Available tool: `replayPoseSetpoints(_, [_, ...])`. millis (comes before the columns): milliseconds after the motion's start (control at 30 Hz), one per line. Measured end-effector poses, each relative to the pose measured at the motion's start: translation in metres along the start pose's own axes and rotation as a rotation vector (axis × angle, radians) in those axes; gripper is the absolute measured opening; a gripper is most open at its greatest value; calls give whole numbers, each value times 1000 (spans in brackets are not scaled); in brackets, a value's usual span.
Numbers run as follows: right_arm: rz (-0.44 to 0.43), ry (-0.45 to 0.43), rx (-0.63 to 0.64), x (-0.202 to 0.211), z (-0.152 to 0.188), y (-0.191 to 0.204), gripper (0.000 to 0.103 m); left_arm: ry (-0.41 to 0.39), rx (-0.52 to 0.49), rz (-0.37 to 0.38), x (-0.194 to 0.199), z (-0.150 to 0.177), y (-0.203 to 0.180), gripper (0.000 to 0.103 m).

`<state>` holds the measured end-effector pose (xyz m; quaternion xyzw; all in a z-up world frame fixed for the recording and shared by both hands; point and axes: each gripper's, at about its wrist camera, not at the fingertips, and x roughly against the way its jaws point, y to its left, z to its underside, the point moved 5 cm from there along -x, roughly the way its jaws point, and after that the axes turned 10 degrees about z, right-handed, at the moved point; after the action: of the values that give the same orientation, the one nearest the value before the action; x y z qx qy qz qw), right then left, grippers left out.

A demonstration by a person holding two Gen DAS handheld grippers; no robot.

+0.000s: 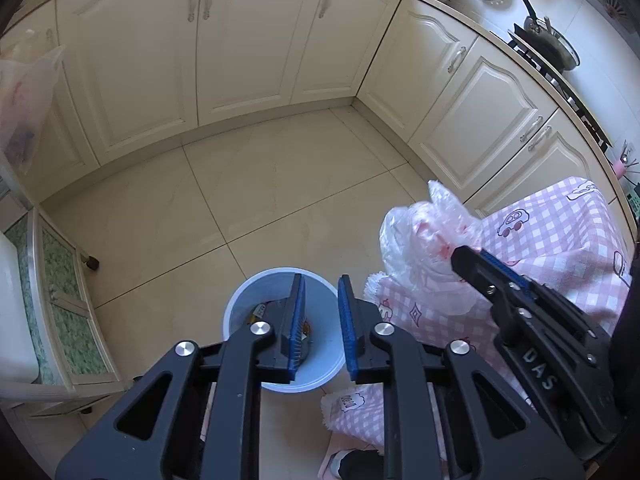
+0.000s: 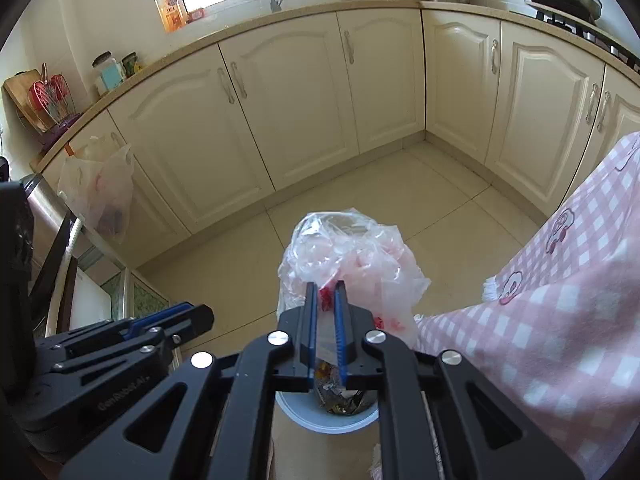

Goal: Collect trash
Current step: 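Hold both bags over the blue bucket and open both tools to drop them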

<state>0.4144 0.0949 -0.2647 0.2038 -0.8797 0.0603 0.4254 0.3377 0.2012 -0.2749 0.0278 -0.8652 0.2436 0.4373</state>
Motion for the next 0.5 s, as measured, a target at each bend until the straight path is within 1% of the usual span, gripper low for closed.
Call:
replayPoseSetpoints(200, [-33,32,-9,-12,5,6,9,-1,19,-11,2,2,9,24])
replayPoseSetpoints(233, [-37,33,-13,-14,5,7,11,-3,22,-11,2,1,11,26])
replayPoseSetpoints(333, [-38,36,-17,-21,3,9,12,-4,27,-14,2,-1,14,31])
replayPoseSetpoints(367, [-34,38,-17,-23,3,10,13,-5,28,-14,2,-1,14,33])
replayPoseSetpoints(433, [-27,39,-14,-25,2,10,20,-8,26,-15,2,-2,13,36])
replayPoseSetpoints(500, [-28,34,-14,-24,1,10,20,-10,28,-15,3,-2,12,39])
